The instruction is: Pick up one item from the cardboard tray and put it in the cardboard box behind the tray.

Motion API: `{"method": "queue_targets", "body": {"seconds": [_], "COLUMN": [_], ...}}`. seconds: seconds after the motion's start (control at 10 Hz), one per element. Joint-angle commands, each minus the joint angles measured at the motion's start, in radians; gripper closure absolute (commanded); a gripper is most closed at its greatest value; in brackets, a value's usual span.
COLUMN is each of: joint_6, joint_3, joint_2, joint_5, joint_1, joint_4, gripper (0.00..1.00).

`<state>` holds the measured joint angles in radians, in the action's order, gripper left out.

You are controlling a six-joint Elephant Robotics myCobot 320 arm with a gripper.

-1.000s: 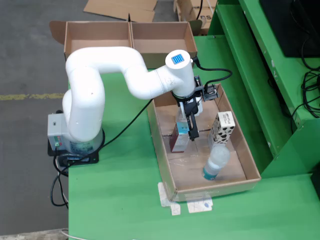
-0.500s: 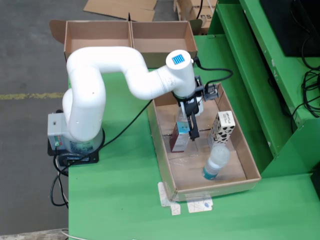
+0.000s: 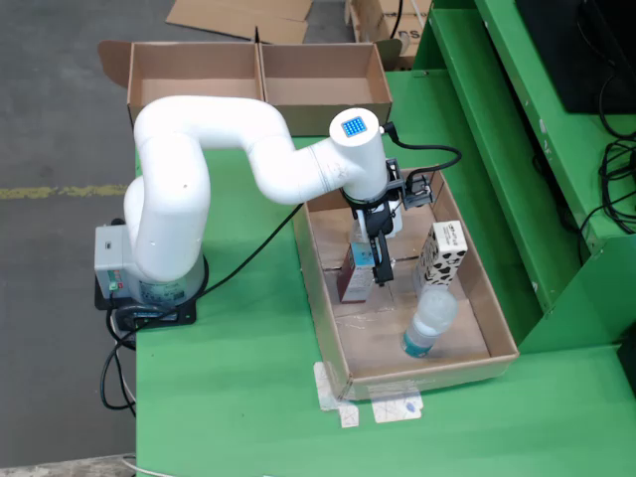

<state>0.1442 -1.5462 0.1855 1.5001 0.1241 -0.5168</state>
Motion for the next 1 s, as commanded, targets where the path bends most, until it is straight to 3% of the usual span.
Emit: {"method": "queue_targets", "body": {"seconds": [0.0,0.9], "joint_6": [-0.001,-0.008], "joint_3": [0.024,-0.011], "joint_2": [0.009,0.054], "joint_5": [0.005,-0.002], "joint_1": [0.001,0.001], "joint_4": [-0.026,-0.089], "gripper": [0.0,0.0]}}
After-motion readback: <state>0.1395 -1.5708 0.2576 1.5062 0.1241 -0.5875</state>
